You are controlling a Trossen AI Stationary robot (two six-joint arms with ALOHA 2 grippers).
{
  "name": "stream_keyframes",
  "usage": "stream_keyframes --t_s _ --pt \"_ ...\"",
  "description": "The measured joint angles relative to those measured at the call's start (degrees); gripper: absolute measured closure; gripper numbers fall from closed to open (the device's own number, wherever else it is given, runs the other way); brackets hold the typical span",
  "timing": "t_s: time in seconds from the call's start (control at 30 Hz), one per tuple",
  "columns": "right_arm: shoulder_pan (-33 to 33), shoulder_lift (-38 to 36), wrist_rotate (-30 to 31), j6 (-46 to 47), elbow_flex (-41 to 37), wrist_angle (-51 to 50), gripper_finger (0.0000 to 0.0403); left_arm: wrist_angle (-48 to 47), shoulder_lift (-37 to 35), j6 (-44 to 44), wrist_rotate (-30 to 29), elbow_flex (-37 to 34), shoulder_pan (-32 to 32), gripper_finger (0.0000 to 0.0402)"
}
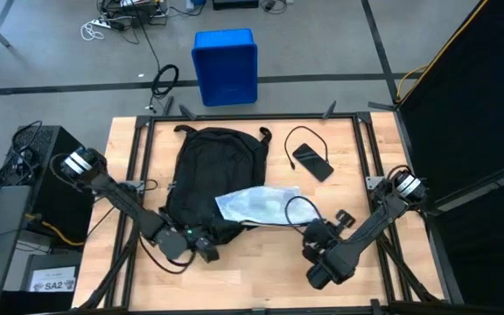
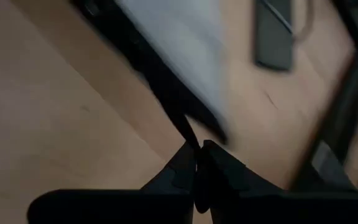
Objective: Unpack backpack
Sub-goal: Open the zip bag
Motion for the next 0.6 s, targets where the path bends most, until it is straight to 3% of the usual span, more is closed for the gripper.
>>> stream_keyframes --t_s 0.3,0.4,0.6 --pt "3.5 -0.1 -0.4 0.4 -0.2 0.9 0.0397 -0.4 -6.6 -5.3 3.2 -7.0 0.6 0.0401" --pt "3.8 -0.1 1.4 0.0 -0.1 3.3 0.0379 -1.7 -6.6 -6.3 5.2 -7.0 1.5 0.0401" --pt "4.6 -0.1 -1.6 -2.8 -0.1 11.4 0.0328 -4.6 -6.6 -8.3 6.8 -7.0 3.4 0.0401"
